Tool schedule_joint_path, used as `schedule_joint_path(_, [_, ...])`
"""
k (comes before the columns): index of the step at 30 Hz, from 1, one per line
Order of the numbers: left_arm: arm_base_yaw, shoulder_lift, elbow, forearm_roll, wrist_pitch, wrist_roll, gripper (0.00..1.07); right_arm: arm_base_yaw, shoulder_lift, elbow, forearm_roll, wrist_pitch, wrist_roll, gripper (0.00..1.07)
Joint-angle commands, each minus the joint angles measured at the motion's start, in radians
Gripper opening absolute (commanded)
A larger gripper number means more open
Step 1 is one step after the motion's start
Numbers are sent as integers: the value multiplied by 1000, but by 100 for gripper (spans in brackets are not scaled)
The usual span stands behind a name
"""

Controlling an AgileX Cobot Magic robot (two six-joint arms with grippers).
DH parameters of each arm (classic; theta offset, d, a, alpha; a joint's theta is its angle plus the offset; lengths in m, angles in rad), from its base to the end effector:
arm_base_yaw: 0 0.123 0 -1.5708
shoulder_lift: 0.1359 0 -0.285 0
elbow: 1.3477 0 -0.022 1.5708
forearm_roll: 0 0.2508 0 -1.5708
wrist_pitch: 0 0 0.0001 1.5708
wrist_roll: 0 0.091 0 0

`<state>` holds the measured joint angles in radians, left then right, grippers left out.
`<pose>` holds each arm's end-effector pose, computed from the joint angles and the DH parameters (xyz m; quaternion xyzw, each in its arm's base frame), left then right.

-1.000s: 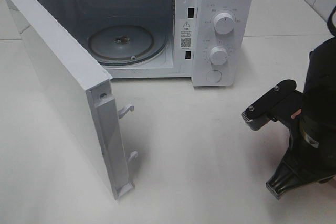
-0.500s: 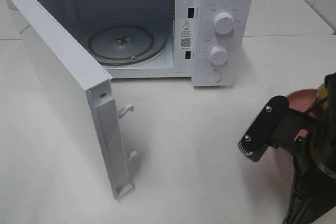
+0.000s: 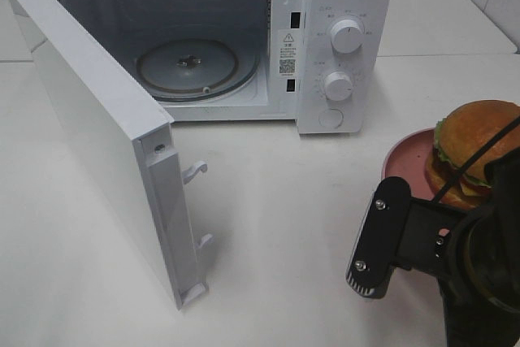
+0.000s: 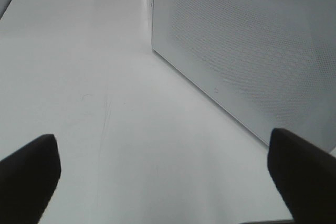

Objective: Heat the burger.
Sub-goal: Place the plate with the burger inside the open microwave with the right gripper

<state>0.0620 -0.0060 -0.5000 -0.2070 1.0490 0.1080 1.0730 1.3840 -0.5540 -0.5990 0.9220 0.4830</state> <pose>-0.0052 -0.0166 0.2796 0.0231 0.8437 -0.0582 0.5331 0.1243 0.1430 0.1729 -0.4584 0.8582 -0.1928 0.1270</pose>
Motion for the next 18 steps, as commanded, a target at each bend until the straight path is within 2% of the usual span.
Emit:
schedule_joint_path(1, [5,-24,2,-3,-14,-4,102,19,-10,4,-68,18,-38,0])
schedule_joint_path(7, [5,-24,2,-3,-14,-4,102,71,-10,4,-140,-21,-120,0])
schedule_joint_path(18, [5,-24,2,-3,-14,-4,102,73,-10,4,-188,-136,-305,0])
